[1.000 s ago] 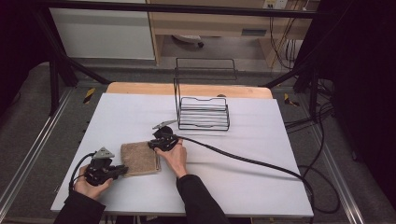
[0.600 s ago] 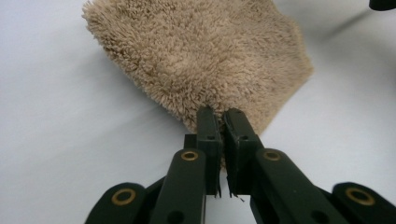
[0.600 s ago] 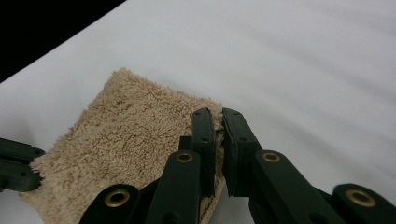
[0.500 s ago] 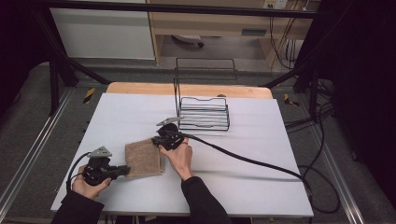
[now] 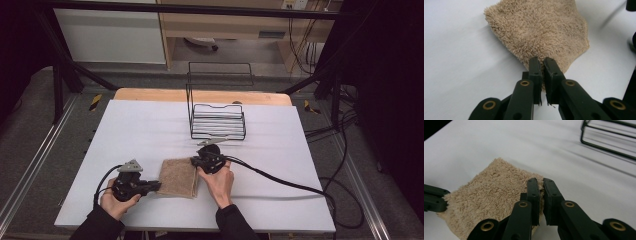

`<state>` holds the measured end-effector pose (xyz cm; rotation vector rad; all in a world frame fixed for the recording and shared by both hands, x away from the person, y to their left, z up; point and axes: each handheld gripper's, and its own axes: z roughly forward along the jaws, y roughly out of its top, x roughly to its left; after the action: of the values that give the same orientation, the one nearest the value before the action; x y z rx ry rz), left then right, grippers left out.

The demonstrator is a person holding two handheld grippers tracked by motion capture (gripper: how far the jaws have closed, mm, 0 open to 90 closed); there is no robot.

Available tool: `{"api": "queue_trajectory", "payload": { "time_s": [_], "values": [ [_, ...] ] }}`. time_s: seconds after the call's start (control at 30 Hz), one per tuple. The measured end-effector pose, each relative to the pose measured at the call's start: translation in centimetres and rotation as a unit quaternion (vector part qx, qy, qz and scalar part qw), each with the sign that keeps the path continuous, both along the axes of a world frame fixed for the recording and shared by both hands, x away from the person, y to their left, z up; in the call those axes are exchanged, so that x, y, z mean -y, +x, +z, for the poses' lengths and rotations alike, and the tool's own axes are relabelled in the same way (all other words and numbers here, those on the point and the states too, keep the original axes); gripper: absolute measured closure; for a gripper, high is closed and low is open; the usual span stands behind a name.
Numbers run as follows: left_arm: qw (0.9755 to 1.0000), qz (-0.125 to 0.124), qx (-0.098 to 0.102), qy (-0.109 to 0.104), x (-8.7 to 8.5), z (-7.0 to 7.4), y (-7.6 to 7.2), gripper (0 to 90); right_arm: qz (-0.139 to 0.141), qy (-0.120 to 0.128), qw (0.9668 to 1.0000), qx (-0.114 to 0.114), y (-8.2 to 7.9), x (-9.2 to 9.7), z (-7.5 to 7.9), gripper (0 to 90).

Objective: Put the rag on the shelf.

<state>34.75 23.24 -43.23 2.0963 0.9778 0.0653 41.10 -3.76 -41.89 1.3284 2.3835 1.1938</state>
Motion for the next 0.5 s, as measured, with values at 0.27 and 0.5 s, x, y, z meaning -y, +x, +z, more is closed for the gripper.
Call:
{"api": "queue_trajectory", "payload": {
  "time_s": [0.27,0.5],
  "values": [
    [0.9989,0.019,0.016,0.039,1.0,-0.2,-0.3,67.2,0.003,-0.011,0.9999,0.007,0.4,0.6,-2.7,82.7],
    [0.9965,0.067,0.036,0.034,0.1,1.5,2.0,35.5,0.009,0.005,0.9996,0.026,0.7,1.4,-3.4,71.2]
  ]
}}
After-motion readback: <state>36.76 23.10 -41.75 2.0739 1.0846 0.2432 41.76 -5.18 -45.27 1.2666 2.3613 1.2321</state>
